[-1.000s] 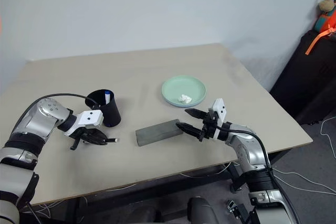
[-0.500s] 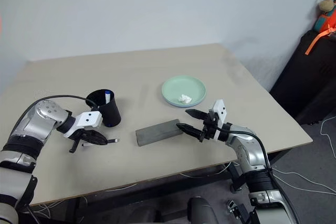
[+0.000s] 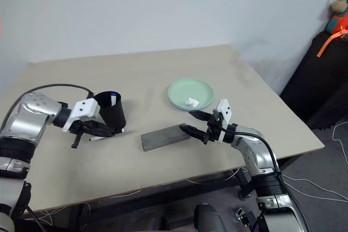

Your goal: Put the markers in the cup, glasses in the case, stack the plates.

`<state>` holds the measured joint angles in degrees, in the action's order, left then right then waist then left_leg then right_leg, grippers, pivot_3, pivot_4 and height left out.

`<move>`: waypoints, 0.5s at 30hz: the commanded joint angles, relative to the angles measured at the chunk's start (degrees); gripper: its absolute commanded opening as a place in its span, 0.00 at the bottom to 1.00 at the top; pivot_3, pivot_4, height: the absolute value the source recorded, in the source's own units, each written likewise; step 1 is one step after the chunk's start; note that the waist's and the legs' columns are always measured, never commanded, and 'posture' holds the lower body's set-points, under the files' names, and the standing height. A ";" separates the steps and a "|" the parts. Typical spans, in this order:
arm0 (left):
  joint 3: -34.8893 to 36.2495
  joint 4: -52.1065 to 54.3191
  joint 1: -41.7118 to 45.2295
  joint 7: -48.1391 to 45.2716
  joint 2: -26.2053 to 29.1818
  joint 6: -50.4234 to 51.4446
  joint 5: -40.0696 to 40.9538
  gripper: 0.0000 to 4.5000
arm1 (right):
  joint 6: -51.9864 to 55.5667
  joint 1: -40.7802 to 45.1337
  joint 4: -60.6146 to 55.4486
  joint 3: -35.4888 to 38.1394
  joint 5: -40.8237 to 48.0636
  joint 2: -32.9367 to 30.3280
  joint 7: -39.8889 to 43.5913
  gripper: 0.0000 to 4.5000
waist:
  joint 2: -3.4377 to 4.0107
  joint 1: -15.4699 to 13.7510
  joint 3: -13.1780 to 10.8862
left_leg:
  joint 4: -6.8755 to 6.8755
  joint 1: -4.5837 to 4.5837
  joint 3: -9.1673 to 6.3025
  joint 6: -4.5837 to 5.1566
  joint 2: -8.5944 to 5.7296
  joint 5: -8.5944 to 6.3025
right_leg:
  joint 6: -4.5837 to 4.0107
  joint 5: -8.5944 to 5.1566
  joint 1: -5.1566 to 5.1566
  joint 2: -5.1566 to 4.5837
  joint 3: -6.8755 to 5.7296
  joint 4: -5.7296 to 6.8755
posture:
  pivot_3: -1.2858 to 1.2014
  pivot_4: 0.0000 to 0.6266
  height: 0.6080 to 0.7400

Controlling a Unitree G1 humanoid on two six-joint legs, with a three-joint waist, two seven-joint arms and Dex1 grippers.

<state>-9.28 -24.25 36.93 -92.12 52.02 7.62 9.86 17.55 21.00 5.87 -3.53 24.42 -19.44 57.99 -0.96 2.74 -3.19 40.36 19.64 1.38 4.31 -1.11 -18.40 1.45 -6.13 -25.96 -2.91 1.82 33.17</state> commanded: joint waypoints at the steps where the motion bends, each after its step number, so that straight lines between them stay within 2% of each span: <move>1: 7.18 8.81 1.45 1.86 -0.56 10.54 9.61 0.00 | 0.42 1.10 -3.34 0.77 1.28 -0.31 -0.27 0.87 | 0.00 -0.06 0.00 | 0.00 0.01 -0.01 0.00 0.00 0.00 | 0.00 0.00 -0.01 0.00 -0.01 0.00 | 0.52 0.00 0.91; 5: 14.14 11.02 3.81 12.51 -5.18 15.98 14.36 0.00 | 1.27 1.71 -5.01 0.74 2.06 0.05 -0.51 0.87 | 0.01 -0.03 0.00 | 0.08 0.00 -0.07 -0.01 0.00 0.01 | 0.01 0.00 0.04 0.00 -0.05 0.03 | 0.52 0.00 0.91; 11: 22.46 10.57 4.95 27.23 -11.67 13.08 16.16 0.00 | 2.99 2.93 -6.86 0.49 2.50 -0.09 -0.61 0.87 | 0.00 0.00 0.00 | 0.13 -0.11 -0.05 -0.07 -0.01 0.02 | 0.00 0.01 0.04 0.01 -0.02 0.28 | 0.52 0.00 0.91; 15: 24.21 9.12 4.41 33.63 -13.52 8.69 14.31 0.00 | 3.64 3.70 -7.03 0.26 2.69 -0.02 -0.56 0.87 | 0.00 -0.03 0.00 | 0.13 -0.12 -0.05 -0.15 -0.03 0.07 | -0.01 0.01 0.04 0.01 -0.02 0.33 | 0.52 0.00 0.91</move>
<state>12.98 -15.32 39.96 -61.13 38.58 19.13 24.64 21.14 22.47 1.37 -3.63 25.81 -19.33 57.39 -0.96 2.71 -3.19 40.49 19.52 1.33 4.15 -1.15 -18.33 1.45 -6.12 -25.92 -2.91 1.81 33.51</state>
